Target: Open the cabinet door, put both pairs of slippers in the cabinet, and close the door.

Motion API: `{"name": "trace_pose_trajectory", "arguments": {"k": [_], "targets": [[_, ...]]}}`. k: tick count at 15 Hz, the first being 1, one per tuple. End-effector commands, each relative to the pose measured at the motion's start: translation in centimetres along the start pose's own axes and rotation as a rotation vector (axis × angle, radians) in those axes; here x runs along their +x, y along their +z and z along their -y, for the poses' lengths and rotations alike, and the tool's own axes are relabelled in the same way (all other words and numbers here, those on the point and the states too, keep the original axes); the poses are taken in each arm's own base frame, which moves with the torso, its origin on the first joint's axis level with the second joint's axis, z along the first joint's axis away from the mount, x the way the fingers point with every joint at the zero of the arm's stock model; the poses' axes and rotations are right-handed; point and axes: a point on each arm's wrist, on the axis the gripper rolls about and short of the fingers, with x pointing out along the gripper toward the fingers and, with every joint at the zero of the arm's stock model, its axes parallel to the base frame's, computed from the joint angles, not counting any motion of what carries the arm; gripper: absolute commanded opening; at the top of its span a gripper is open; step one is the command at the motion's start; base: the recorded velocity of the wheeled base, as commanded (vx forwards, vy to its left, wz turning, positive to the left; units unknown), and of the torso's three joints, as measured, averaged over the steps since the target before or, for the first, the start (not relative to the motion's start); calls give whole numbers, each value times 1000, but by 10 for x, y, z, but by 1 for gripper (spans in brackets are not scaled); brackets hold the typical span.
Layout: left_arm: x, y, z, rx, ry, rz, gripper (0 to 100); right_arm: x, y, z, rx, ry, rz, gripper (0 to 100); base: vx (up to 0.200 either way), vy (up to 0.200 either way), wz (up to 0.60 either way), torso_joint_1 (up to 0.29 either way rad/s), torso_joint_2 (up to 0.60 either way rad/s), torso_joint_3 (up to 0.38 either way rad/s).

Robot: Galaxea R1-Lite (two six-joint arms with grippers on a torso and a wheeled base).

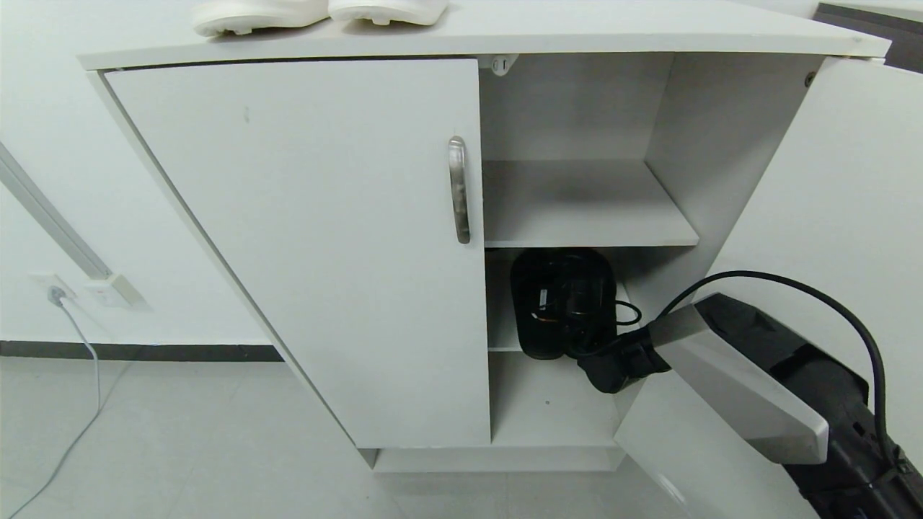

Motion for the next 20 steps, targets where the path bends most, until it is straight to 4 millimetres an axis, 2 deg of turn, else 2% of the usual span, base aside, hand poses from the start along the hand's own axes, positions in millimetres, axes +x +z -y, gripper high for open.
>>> {"name": "trace_pose_trajectory", "arguments": {"k": [1,12,13,17,20], "targets": [[0,0,0,-1,0,-1,0,2,-3,1,-1,-4,-3,0,0,0,0,0,0,0],[0,0,0,1,0,-3,0,4,-12,3,-8,-9,-17,0,0,0,0,0,0,0],[0,0,0,1,0,-1,0,4,-12,3,-9,-10,-18,100,0,0,0,0,0,0],[0,0,0,1,0,-1,0,-4,-21,7,-38,-10,-59,100,0,0,0,0,0,0],[0,0,0,1,0,-1,0,-26,-8,13,-31,3,-48,100,0,0,0,0,0,0]]}}
